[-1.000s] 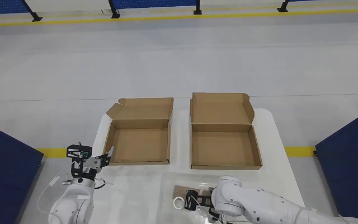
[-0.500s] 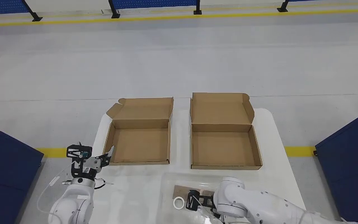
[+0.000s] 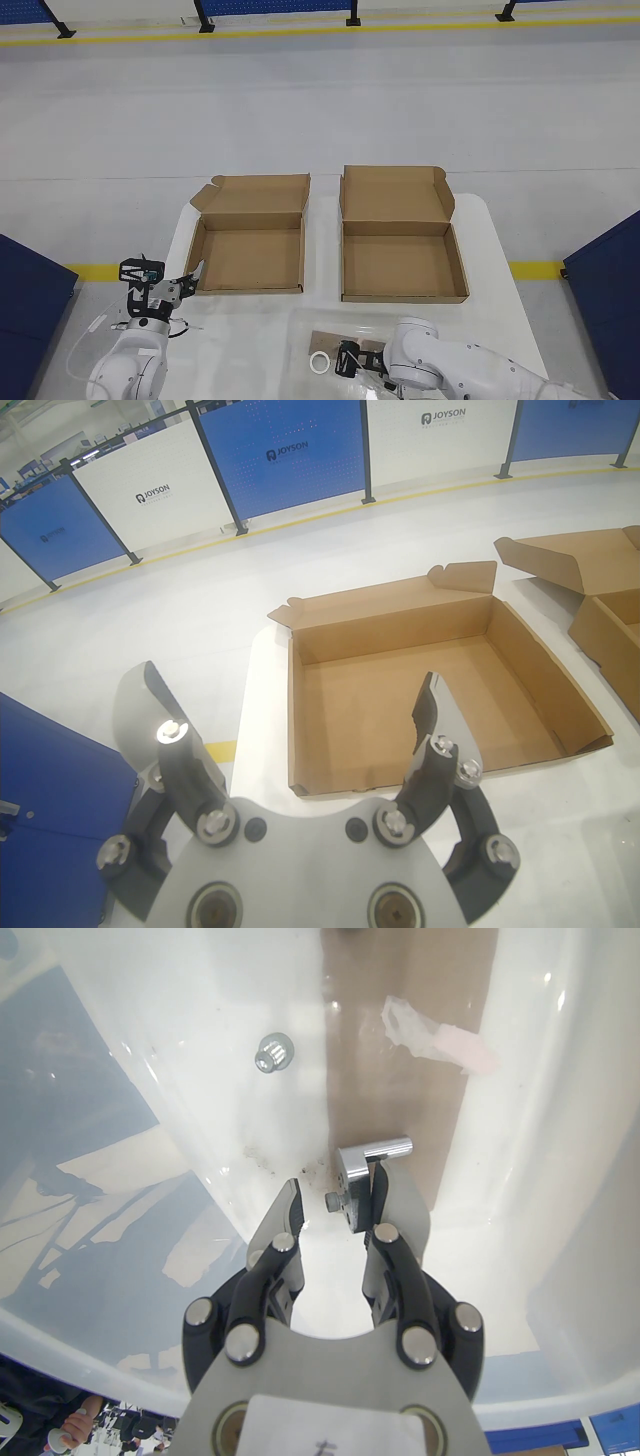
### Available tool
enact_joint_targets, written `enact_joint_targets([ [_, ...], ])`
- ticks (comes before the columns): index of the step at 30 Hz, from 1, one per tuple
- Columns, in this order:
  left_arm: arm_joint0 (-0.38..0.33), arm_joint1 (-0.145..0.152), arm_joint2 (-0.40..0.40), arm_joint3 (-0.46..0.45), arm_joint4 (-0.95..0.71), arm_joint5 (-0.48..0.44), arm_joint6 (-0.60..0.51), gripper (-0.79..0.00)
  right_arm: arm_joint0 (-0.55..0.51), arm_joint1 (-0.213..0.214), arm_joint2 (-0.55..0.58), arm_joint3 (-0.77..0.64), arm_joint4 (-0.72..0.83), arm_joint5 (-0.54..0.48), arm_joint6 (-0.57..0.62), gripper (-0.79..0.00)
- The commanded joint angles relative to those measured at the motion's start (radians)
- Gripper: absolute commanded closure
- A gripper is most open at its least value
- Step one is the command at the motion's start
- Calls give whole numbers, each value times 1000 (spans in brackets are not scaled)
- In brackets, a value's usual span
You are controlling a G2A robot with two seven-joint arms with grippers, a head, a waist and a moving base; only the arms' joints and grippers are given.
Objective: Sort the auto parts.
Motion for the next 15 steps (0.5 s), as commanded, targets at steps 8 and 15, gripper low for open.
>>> enact_joint_targets([
  [8,0,0,0,0,0,0,0,-785,-10,-10,14,17,-1,0,-8,0],
  [15,0,0,0,0,0,0,0,-785,-20,-12,33,7,-13,9,-10,0],
])
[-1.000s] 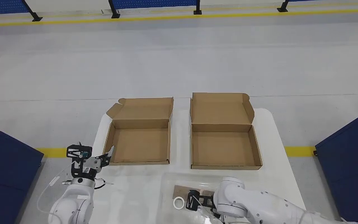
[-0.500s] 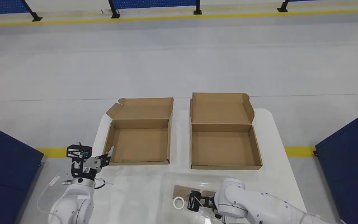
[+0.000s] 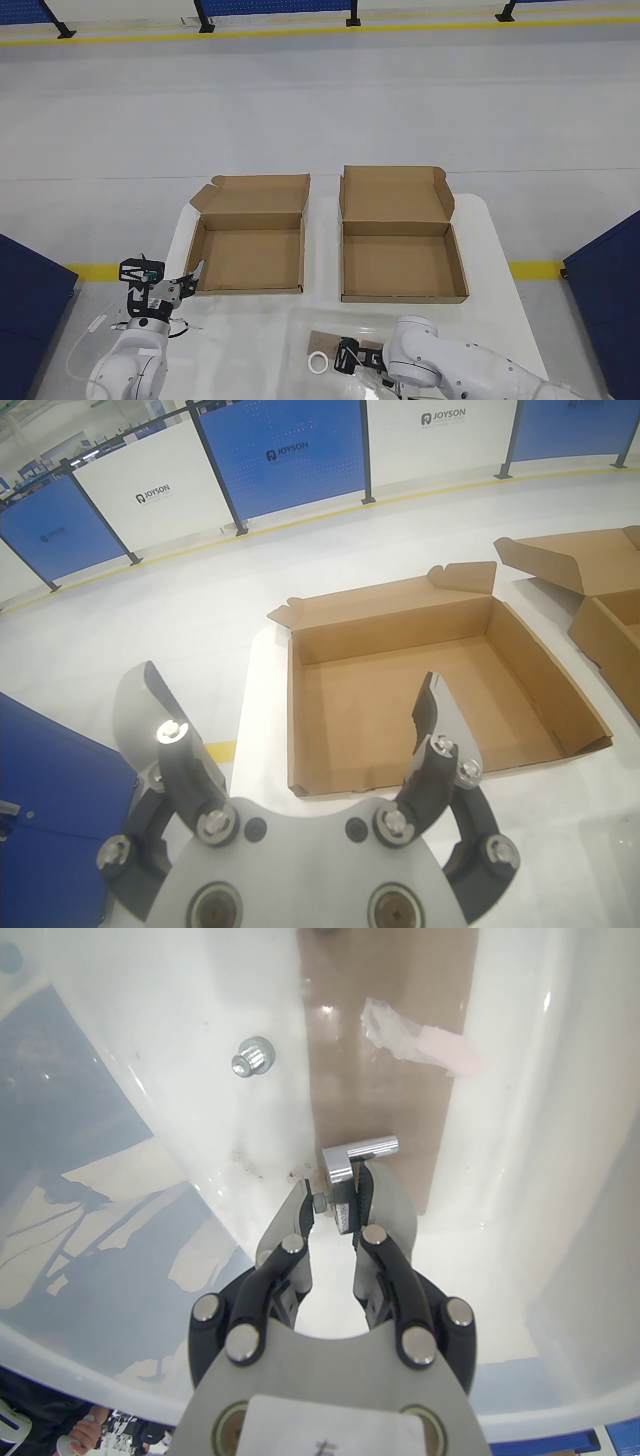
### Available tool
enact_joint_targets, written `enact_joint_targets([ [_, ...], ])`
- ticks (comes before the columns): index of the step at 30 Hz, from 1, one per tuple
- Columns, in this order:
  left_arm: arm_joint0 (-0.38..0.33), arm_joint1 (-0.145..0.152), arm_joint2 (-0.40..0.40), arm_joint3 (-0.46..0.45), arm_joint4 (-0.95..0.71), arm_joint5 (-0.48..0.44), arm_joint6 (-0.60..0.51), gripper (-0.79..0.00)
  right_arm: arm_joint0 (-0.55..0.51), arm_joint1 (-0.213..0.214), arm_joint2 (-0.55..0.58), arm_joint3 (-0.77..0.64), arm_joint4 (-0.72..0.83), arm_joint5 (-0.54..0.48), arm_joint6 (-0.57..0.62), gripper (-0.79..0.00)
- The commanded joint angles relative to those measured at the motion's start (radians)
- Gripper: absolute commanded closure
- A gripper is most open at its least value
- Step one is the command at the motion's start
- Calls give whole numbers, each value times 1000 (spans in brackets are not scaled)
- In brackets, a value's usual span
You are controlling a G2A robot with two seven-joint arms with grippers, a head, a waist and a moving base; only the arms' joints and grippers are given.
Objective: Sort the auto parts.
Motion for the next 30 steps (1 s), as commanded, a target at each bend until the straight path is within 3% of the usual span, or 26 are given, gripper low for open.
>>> enact_joint_targets([
  [1,0,0,0,0,0,0,0,-785,-5,2,8,-11,-2,1,-2,0],
  [24,0,0,0,0,0,0,0,-785,-144,80,236,-70,118,-93,-185,0],
  [30,0,0,0,0,0,0,0,-785,-149,83,246,-72,131,-107,-192,0],
])
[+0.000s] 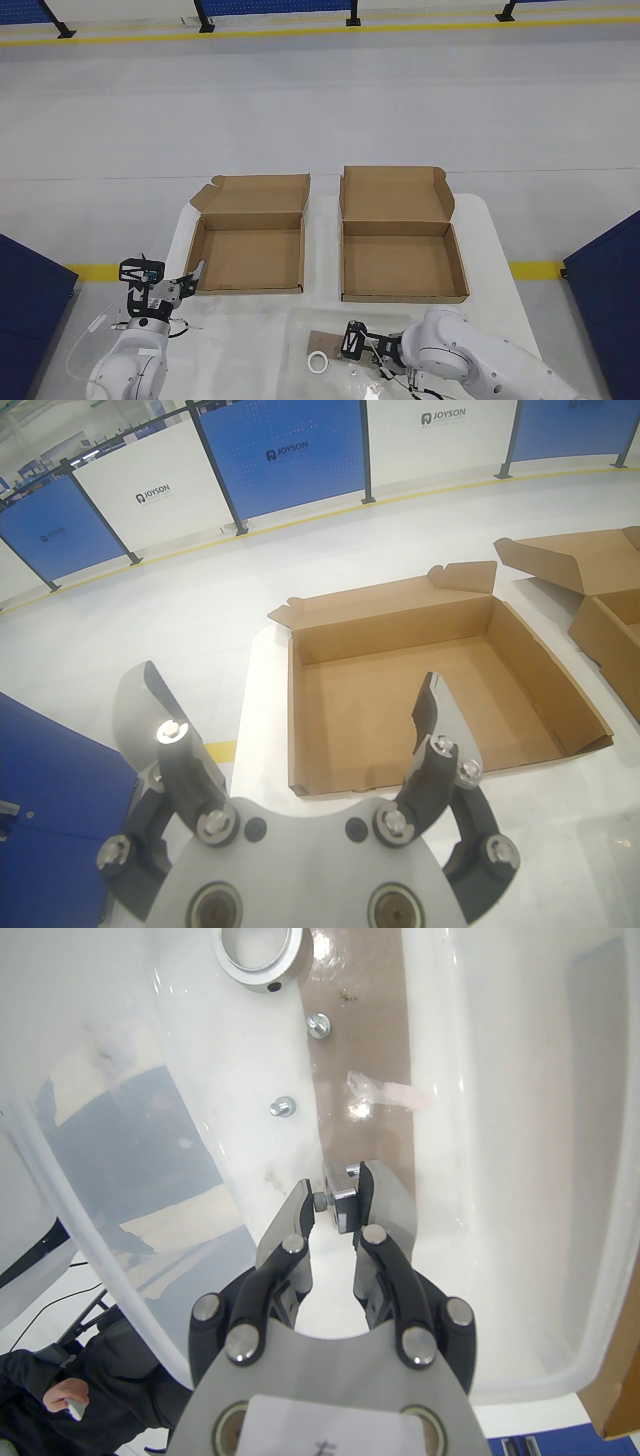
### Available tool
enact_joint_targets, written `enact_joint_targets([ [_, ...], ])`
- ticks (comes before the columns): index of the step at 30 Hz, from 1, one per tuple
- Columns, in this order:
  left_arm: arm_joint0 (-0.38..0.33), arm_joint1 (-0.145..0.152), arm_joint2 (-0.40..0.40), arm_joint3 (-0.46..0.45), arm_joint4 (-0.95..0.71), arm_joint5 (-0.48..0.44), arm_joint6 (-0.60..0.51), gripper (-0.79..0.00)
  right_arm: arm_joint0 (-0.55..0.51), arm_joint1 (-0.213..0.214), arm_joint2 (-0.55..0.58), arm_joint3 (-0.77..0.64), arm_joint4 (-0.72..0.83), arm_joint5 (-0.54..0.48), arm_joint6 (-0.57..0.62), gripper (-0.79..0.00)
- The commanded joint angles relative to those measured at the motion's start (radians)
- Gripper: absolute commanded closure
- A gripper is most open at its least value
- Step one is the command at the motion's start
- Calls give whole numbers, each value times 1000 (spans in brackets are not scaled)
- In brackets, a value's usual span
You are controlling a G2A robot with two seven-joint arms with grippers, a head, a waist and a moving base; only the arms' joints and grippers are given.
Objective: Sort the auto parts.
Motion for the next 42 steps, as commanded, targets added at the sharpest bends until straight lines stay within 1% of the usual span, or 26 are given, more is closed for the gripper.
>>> enact_joint_targets([
  [1,0,0,0,0,0,0,0,-785,0,0,0,0,0,0,0,0],
  [7,0,0,0,0,0,0,0,-785,0,0,0,0,0,0,0,0],
  [9,0,0,0,0,0,0,0,-785,-8,-1,3,14,4,-2,-29,0],
  [11,0,0,0,0,0,0,0,-785,-11,1,20,29,44,-14,-51,0],
  [18,0,0,0,0,0,0,0,-785,-47,33,144,62,220,-127,-115,0],
  [25,0,0,0,0,0,0,0,-785,-118,73,281,106,417,-286,-173,0],
  [32,0,0,0,0,0,0,0,-785,-153,97,351,135,578,-404,-165,0],
  [34,0,0,0,0,0,0,0,-785,-153,99,357,138,605,-421,-163,0],
  [42,0,0,0,0,0,0,0,-785,-153,99,357,138,605,-421,-163,0],
])
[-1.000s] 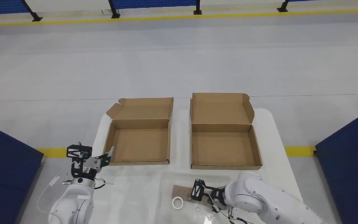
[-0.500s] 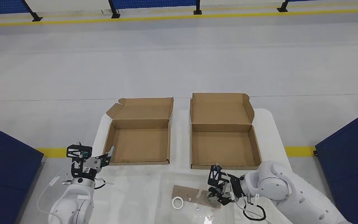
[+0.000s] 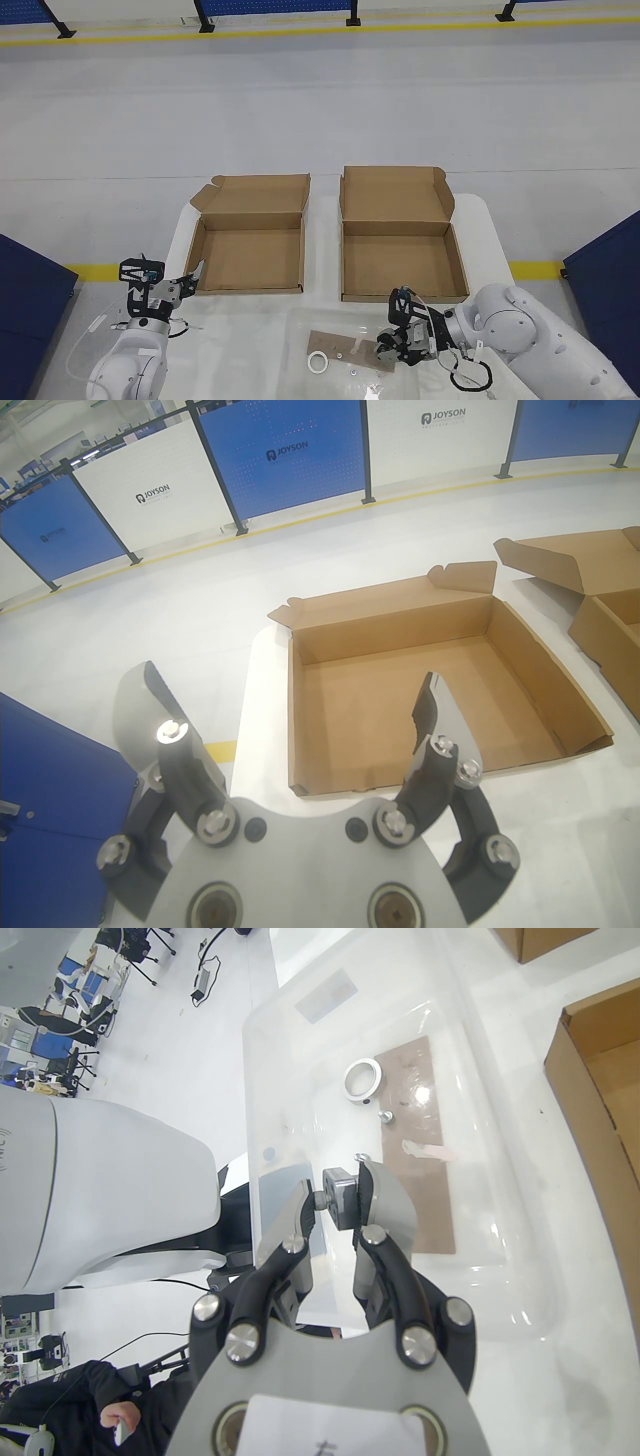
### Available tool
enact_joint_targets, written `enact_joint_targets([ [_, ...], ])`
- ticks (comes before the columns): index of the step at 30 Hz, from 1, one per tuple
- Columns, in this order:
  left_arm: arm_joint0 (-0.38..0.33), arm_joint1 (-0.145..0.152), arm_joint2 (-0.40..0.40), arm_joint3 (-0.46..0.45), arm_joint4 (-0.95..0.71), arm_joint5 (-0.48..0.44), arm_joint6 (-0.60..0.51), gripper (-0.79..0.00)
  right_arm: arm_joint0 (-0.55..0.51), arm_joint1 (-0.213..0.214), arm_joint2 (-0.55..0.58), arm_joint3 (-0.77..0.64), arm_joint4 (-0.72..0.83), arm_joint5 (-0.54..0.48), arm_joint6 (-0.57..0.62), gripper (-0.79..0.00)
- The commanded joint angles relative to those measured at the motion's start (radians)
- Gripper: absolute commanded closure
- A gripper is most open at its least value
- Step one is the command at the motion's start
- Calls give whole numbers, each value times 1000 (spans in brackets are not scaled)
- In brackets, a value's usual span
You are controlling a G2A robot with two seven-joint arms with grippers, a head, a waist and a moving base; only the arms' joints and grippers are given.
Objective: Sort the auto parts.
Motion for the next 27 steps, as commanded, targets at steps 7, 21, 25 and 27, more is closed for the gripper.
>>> enact_joint_targets([
  [7,0,0,0,0,0,0,0,-785,-7,-1,-1,0,24,-19,-37,0],
  [21,0,0,0,0,0,0,0,-785,3,59,-42,48,352,-216,-135,0],
  [25,0,0,0,0,0,0,0,-785,28,87,-97,64,416,-258,-177,0],
  [27,0,0,0,0,0,0,0,-785,44,101,-130,70,446,-275,-194,0],
])
